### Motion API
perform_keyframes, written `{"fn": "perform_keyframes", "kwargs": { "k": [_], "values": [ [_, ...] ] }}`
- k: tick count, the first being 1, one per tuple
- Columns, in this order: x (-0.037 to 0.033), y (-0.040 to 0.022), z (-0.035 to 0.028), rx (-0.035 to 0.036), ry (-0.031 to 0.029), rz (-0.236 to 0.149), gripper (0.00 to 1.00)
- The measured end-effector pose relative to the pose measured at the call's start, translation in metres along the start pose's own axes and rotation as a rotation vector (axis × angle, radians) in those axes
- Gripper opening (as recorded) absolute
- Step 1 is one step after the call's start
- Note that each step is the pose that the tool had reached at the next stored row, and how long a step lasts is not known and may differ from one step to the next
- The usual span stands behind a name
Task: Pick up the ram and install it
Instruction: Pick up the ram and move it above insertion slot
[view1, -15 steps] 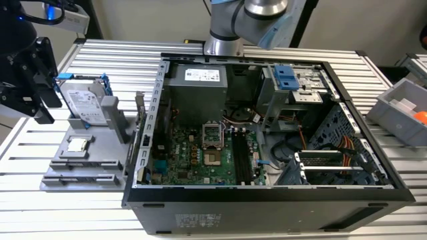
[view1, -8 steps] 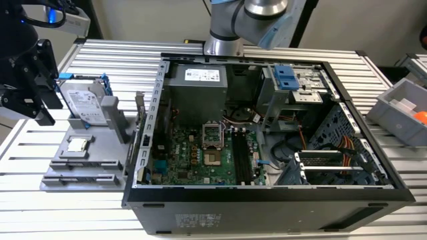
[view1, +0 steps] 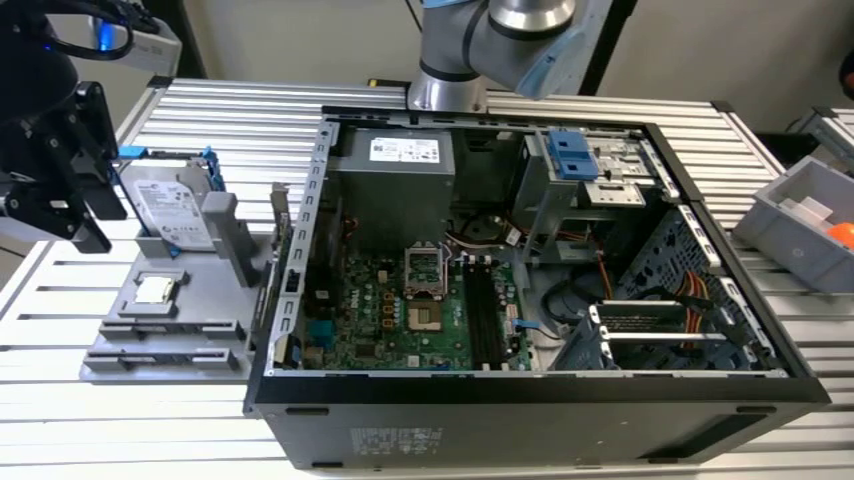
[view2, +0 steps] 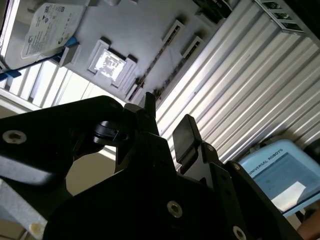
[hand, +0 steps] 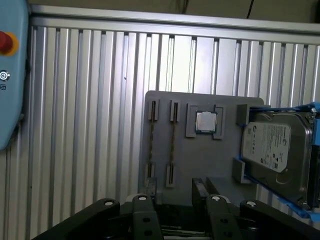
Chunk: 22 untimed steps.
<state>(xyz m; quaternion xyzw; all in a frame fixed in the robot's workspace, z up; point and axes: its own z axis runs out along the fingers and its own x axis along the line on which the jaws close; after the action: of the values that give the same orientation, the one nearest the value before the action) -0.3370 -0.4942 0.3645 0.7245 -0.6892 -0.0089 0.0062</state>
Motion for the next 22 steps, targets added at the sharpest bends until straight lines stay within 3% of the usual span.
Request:
{"fn": "perform_keyframes", "kwargs": {
  "k": [15, 22],
  "values": [
    [0.0012, -0.0001, 0.0089, -0.0005, 0.0001, 0.000, 1.00],
    [0.0012, -0.0001, 0.0099, -0.0005, 0.0001, 0.000, 1.00]
  ]
}}
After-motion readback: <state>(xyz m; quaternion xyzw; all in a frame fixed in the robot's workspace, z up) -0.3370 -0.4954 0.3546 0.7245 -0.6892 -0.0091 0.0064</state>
